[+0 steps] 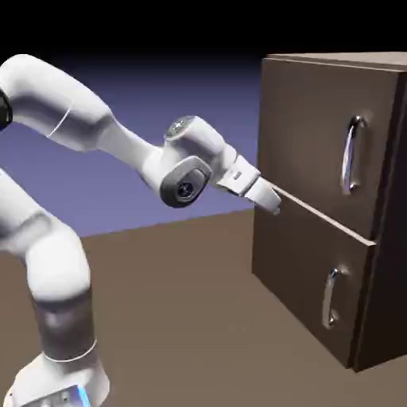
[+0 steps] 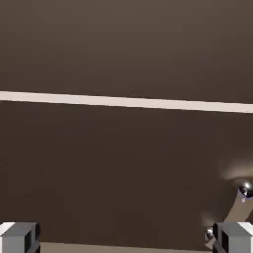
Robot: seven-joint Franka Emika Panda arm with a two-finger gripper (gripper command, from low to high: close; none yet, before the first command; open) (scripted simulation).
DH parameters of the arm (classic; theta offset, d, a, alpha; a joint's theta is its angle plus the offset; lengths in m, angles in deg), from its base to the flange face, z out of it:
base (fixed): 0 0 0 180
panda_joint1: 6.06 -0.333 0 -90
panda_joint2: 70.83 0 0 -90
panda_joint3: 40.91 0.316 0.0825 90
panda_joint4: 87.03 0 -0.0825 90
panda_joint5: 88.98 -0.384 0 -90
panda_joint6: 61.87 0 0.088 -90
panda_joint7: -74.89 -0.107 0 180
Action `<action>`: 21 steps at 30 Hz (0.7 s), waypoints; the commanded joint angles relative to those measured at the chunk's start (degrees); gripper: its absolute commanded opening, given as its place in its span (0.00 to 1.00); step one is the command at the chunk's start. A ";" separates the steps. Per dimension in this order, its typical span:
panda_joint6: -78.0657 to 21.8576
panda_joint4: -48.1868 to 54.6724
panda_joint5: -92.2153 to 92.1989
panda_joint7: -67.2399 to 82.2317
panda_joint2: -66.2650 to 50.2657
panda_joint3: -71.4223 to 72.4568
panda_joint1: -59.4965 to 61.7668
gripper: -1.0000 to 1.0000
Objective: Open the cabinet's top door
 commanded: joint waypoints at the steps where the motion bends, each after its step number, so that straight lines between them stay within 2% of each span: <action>1: -0.08 0.47 2.50 -1.82 0.34 -0.97 -0.84 0.50; 21: -1.60 9.90 52.33 -38.10 7.16 -20.31 -17.60 0.50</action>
